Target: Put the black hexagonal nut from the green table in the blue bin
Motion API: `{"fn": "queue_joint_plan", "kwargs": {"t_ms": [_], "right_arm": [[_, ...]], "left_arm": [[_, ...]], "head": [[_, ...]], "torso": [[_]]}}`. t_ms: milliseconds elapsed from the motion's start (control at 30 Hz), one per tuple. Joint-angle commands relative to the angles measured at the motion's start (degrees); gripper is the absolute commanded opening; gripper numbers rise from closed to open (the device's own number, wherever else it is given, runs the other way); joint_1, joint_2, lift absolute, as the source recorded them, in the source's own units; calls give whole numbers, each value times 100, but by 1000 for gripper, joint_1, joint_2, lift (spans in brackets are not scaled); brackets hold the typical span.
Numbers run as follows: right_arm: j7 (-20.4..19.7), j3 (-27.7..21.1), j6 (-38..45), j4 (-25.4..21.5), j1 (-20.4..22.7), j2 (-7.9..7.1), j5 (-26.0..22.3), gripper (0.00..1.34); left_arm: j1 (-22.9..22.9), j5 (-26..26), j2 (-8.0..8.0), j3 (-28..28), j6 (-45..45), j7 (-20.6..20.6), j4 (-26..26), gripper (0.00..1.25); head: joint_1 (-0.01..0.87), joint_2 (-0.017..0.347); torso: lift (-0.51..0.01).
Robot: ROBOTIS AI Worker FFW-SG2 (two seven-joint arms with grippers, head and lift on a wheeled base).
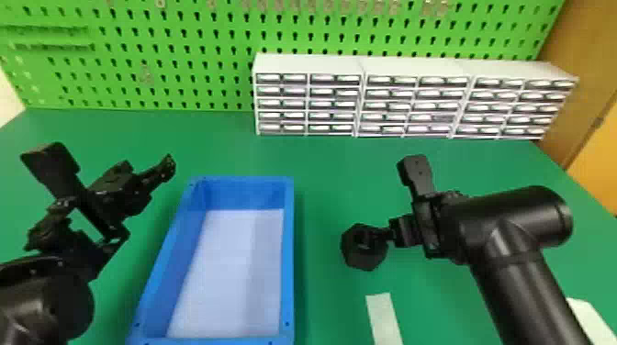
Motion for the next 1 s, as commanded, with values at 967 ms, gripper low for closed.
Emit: {"fn": "queue_joint_plan", "kwargs": {"t_ms": [967], "right_arm": [[0,90,-358,263,87,0,-53,1063]], "left_arm": [[-18,-3,-3,-17,0,0,9,1012]], "head": [[692,9]], "torso": [[-97]]}}
